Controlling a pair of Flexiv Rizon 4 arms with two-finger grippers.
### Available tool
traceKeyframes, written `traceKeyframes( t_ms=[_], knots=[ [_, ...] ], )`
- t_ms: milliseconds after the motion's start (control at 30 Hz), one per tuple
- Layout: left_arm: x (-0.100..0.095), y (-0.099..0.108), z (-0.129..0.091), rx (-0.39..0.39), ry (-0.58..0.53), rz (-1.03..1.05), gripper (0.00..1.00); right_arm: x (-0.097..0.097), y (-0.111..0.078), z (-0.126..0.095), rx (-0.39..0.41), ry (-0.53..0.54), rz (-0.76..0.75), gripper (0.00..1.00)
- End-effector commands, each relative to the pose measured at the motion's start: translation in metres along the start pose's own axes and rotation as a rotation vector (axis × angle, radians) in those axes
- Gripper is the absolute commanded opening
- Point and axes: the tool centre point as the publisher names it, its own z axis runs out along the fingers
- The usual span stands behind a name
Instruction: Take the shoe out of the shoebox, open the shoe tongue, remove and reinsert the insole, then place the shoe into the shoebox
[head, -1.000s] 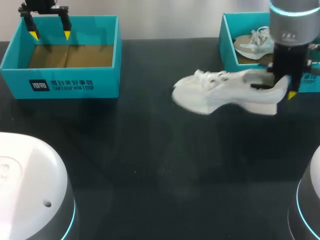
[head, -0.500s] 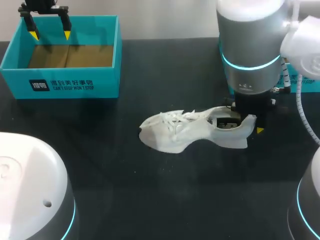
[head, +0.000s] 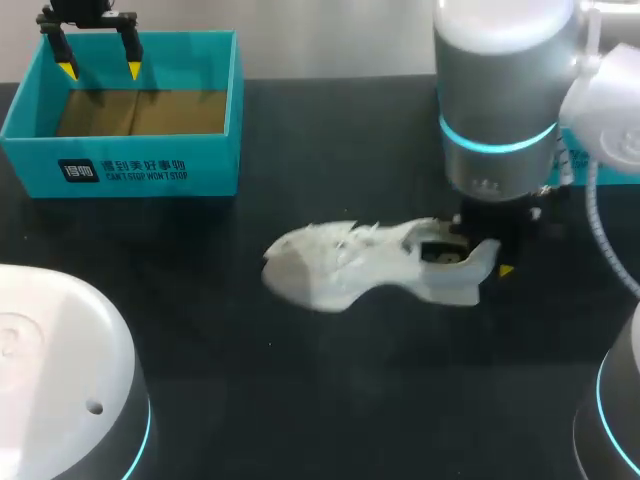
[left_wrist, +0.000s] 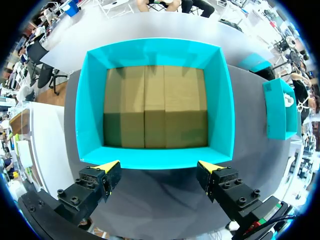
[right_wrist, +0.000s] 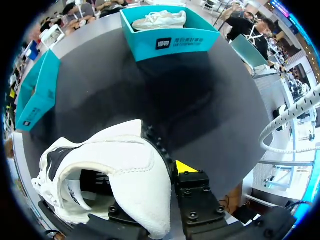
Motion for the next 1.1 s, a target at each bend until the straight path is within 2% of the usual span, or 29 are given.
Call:
traceKeyframes(
  t_ms=[33, 267, 500, 700, 1100],
  knots=[
    [0.000, 0.000, 0.000, 0.000, 0.000, 0.000, 1.00, 0.042, -0.023, 0.014, -0.025, -0.025, 0.009, 0.00],
    [0.000, 0.000, 0.000, 0.000, 0.000, 0.000, 1.00, 0.065, -0.037, 0.028, -0.027, -0.021, 0.000, 0.00],
    [0.000, 0.000, 0.000, 0.000, 0.000, 0.000, 1.00, 0.086, -0.041, 0.051, 0.018, -0.029, 0.004, 0.00],
    [0.000, 0.000, 0.000, 0.000, 0.000, 0.000, 1.00, 0.101, -0.038, 0.071, 0.043, -0.058, 0.014, 0.00],
    [0.000, 0.000, 0.000, 0.000, 0.000, 0.000, 1.00, 0.123, -0.033, 0.090, 0.027, -0.139, -0.005, 0.00]
  ],
)
